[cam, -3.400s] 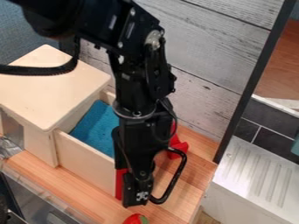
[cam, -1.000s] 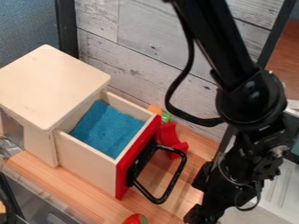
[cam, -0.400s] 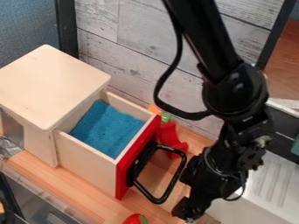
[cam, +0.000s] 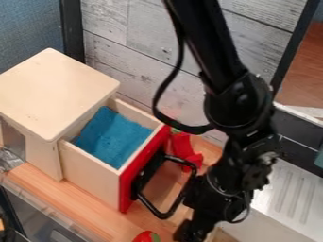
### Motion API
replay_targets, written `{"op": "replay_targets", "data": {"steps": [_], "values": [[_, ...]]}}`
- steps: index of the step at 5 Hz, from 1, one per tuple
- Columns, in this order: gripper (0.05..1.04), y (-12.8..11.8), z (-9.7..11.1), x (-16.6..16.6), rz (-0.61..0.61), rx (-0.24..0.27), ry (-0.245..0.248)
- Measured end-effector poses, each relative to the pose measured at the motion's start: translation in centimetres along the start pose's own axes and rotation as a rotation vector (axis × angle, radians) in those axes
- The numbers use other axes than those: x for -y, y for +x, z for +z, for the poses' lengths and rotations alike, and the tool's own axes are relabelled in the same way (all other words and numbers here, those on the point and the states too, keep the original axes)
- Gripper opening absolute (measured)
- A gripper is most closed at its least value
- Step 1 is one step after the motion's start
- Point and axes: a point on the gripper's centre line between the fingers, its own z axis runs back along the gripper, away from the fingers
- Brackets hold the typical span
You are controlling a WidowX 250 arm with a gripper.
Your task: Closed the drawer
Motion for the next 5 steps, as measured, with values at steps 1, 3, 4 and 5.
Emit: {"op": "replay_targets", "data": {"steps": [1, 3, 4, 5], "values": [[1.001, -1.4, -0.3, -0.1, 0.017, -0.023, -0.003], [1.001, -3.6, -0.4, -1.0, 0.078, -0.023, -0.021], [1.000, -4.6, -0.4, -1.5, 0.113, -0.022, -0.023], [1.001, -5.7, -0.7, -1.8, 0.138, -0.033, -0.033]]}}
